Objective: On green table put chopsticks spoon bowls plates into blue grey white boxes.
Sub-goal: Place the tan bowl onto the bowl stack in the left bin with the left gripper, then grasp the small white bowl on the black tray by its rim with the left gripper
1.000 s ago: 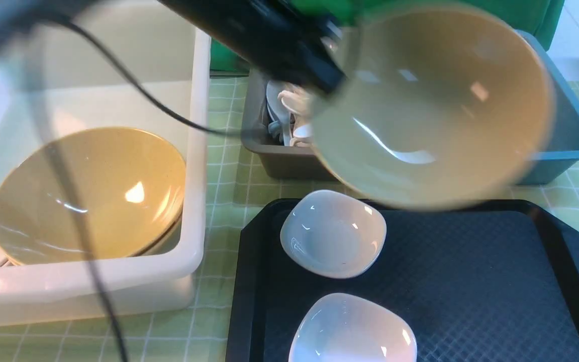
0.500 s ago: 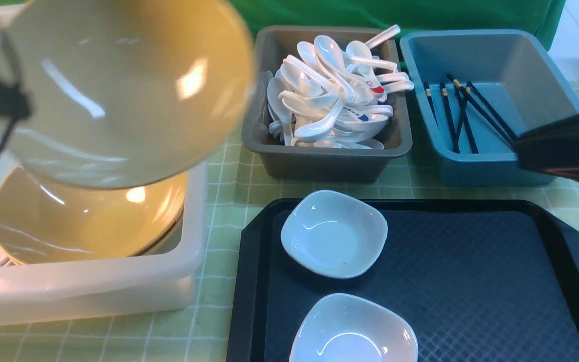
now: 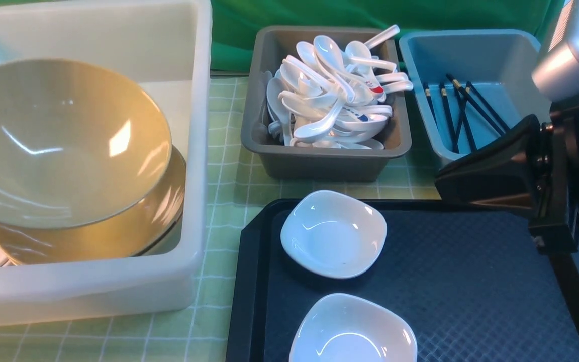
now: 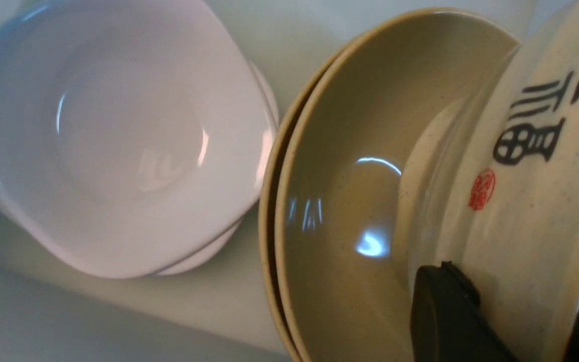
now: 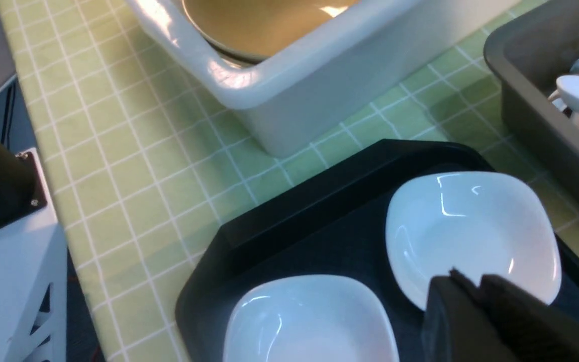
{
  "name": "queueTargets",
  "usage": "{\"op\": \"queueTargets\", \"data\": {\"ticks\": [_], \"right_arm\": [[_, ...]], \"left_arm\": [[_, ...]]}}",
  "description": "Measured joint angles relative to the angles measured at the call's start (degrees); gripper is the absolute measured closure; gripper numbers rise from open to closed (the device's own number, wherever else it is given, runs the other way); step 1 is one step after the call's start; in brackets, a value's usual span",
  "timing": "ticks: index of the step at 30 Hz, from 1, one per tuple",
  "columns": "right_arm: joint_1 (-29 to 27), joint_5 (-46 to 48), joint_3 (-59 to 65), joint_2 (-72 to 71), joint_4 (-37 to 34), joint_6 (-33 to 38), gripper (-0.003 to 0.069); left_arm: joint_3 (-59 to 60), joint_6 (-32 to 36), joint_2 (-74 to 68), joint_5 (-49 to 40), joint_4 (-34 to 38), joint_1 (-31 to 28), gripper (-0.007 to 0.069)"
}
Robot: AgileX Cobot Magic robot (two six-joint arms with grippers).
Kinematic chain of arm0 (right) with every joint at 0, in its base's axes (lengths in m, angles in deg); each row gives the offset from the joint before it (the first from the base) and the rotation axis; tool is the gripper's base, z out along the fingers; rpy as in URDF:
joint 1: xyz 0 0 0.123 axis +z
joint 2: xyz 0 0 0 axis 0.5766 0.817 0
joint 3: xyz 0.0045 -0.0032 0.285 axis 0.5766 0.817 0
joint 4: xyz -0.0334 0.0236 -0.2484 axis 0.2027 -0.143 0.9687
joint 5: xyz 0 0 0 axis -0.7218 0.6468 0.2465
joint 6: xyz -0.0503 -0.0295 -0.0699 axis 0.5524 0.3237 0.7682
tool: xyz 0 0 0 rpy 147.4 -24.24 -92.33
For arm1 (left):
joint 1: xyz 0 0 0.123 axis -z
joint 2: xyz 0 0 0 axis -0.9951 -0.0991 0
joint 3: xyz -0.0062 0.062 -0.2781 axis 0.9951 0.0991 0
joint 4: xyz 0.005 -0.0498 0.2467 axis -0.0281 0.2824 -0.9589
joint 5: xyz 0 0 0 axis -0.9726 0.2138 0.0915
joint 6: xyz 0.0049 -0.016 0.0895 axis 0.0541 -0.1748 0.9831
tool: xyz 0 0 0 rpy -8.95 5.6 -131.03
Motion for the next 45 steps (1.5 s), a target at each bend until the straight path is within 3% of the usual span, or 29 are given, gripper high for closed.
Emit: {"op": "queueTargets", "data": {"ticks": [10, 21, 24, 25, 28, 32, 37, 39, 40, 41, 45], "right_arm": [[0.04, 1.18, 0.00, 0.00, 0.00, 0.00, 0.0580], [0.04, 1.86, 0.00, 0.00, -0.06, 0.00, 0.0571], [0.04, 2.92, 0.00, 0.00, -0.06, -0.12, 0.0569], [0.04, 2.92, 0.00, 0.00, -0.06, -0.12, 0.0568], [0.04, 3.88, 0.00, 0.00, -0.06, -0.18, 0.0565], [0.04, 4.07, 0.00, 0.00, -0.06, -0.18, 0.0559], [0.04, 4.29, 0.00, 0.00, -0.06, -0.18, 0.0557], [0.04, 4.53, 0.00, 0.00, -0.06, -0.25, 0.0554], [0.04, 4.86, 0.00, 0.00, -0.06, -0.39, 0.0552], [0.04, 4.92, 0.00, 0.00, -0.06, -0.45, 0.0552], [0.04, 6.19, 0.00, 0.00, -0.06, -1.73, 0.0549]], "left_arm": [[0.22, -4.00, -3.10, 1.32, -2.27, 0.00, 0.0599], [0.29, -10.84, -4.23, 2.36, -10.49, 6.91, 0.0440], [-1.52, -15.39, -4.55, 2.00, -16.17, 8.98, 0.0341], [-1.52, -15.61, -4.55, 1.89, -16.17, 9.19, 0.0341], [-7.20, -18.49, -4.61, -2.23, -23.51, 11.14, 0.0208], [-13.51, -19.39, -4.61, -7.97, -27.46, 13.73, 0.0116], [-16.88, -14.30, -2.74, -8.93, -21.83, 21.62, 0.0081], [-16.83, -9.81, -2.00, -9.21, -15.25, 27.10, 0.0081], [-16.52, -5.56, -1.87, -9.19, -10.06, 33.17, 0.0081], [-16.45, -5.16, -1.93, -8.97, -8.94, 33.86, 0.0081], [-14.72, 0.09, -5.68, -3.54, -1.83, 47.26, 0.0081]]}}
